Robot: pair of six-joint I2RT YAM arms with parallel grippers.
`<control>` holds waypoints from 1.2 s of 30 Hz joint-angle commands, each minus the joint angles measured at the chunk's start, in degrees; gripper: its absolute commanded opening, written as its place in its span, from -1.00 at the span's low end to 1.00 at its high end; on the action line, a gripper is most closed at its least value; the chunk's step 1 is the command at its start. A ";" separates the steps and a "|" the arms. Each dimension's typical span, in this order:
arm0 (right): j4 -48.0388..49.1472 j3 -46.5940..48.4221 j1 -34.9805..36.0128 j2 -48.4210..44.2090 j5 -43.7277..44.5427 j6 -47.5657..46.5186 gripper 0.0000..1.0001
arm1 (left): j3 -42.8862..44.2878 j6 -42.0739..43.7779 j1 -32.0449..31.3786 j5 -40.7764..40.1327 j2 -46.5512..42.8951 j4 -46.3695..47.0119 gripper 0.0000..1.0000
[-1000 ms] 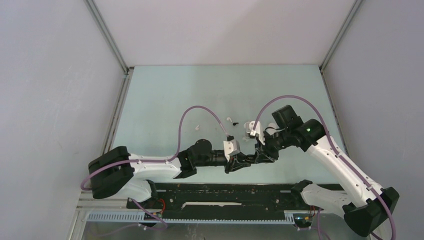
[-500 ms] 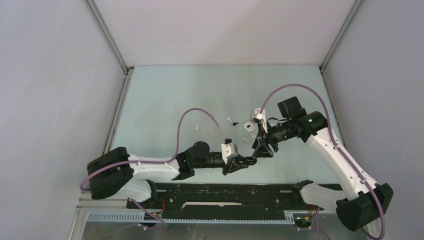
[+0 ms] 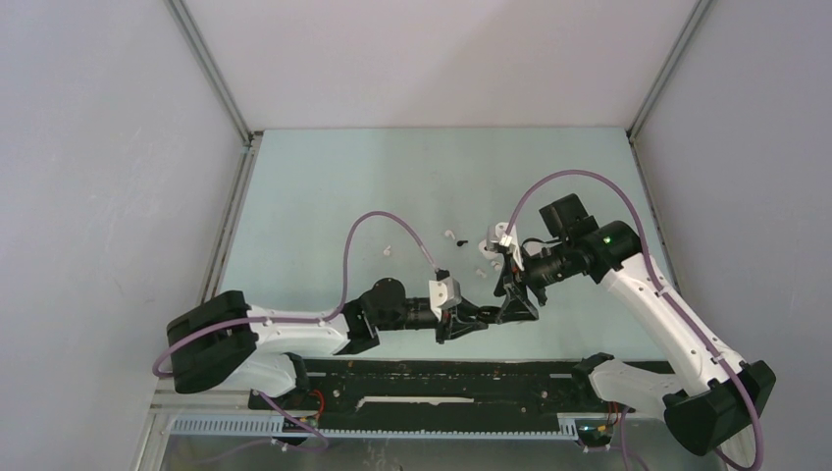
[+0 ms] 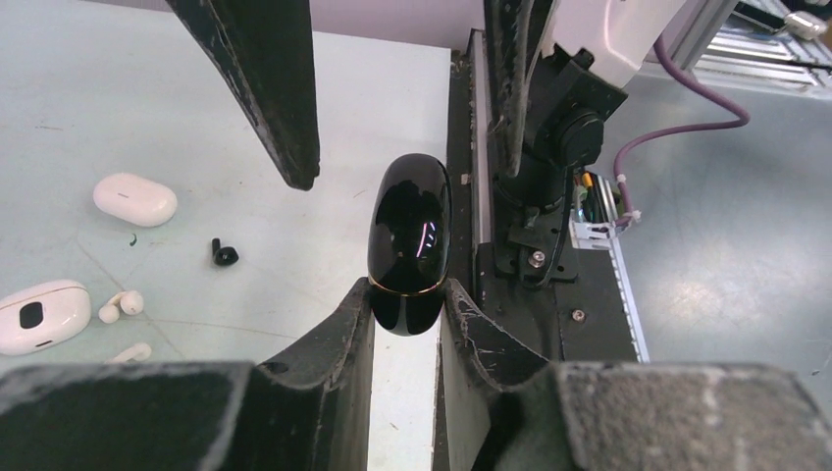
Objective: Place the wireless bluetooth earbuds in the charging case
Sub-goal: Open the charging case.
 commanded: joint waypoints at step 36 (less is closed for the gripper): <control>3.15 1.39 -7.91 4.39 0.12 4.91 0.22 | 1.68 -2.56 -1.54 3.42 0.88 6.11 -1.00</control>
